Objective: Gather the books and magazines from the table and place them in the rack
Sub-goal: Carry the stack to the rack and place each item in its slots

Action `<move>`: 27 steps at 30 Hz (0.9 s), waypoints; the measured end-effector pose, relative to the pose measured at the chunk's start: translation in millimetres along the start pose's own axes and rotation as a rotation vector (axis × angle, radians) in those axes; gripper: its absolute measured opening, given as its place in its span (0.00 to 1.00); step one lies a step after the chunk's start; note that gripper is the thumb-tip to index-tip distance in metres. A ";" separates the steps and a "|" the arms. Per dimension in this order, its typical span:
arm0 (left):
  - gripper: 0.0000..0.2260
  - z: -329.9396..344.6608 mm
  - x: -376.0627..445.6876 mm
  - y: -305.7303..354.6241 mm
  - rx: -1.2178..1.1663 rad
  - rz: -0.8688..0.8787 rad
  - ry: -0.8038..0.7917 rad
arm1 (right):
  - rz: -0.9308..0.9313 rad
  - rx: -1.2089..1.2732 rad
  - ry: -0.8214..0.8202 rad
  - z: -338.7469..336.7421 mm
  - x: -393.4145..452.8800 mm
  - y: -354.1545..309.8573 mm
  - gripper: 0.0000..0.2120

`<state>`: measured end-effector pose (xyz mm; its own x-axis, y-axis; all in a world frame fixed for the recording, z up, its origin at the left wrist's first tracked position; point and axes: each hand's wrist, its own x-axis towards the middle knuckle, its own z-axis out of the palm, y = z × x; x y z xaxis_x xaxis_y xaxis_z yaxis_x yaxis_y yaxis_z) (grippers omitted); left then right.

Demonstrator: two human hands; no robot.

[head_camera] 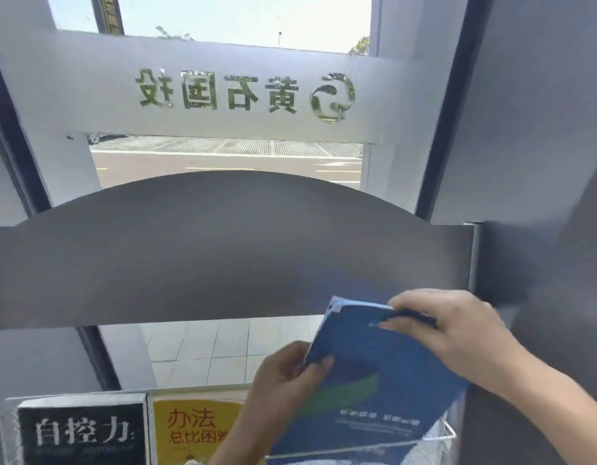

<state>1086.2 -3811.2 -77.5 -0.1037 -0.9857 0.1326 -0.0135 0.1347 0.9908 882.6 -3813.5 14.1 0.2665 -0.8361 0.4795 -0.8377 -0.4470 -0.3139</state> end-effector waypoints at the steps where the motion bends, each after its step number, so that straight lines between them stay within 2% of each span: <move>1: 0.14 -0.3 -0.8 0.3 0.041 0.013 0.002 | 0.021 0.090 0.035 -12.9 1.5 -1.2 0.11; 4: 0.08 1.2 -1.2 3.9 0.126 0.029 0.056 | 0.104 0.426 0.152 -47.9 2.2 -5.3 0.10; 6: 0.05 -0.4 1.9 6.4 0.160 0.045 0.103 | 0.144 0.554 0.200 -67.6 0.1 -6.3 0.08; 10: 0.13 -9.5 2.1 14.7 0.224 0.117 0.283 | 0.266 0.738 0.307 -88.6 -13.6 -0.5 0.02; 12: 0.22 -11.7 -4.4 20.4 0.082 0.082 0.357 | 0.309 0.876 0.374 -89.2 -20.3 3.7 0.02; 15: 0.30 -8.7 -15.7 20.7 -0.161 -0.064 0.332 | 0.372 1.072 0.458 -78.9 -29.9 8.3 0.05; 16: 0.29 -5.8 -18.9 19.0 -0.221 -0.100 0.298 | 0.403 1.137 0.487 -72.1 -32.6 9.4 0.07; 18: 0.19 -1.9 -24.1 19.0 -0.334 -0.092 0.246 | 0.467 1.255 0.552 -55.7 -36.8 12.3 0.11; 20: 0.08 -5.9 -26.7 22.9 -0.401 -0.067 0.291 | 0.536 1.321 0.615 -39.7 -40.4 15.4 0.12; 21: 0.05 -11.1 -27.9 26.3 -0.416 -0.046 0.313 | 0.563 1.346 0.633 -32.1 -42.7 16.9 0.10; 22: 0.05 -18.5 -28.0 30.0 -0.405 -0.008 0.327 | 0.578 1.381 0.640 -24.7 -45.2 18.0 0.09; 25: 0.13 -36.2 -30.8 55.2 -0.294 0.154 0.316 | 0.568 1.490 0.603 -6.0 -55.6 19.9 0.05; 27: 0.09 -43.9 -29.6 80.3 -0.185 0.239 0.300 | 0.559 1.445 0.575 3.2 -58.0 24.2 0.04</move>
<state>1131.8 -3775.6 -0.7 0.2118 -0.9184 0.3342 0.1575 0.3696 0.9158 848.5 -3776.8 -23.9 -0.3721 -0.9125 0.1703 0.4325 -0.3327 -0.8380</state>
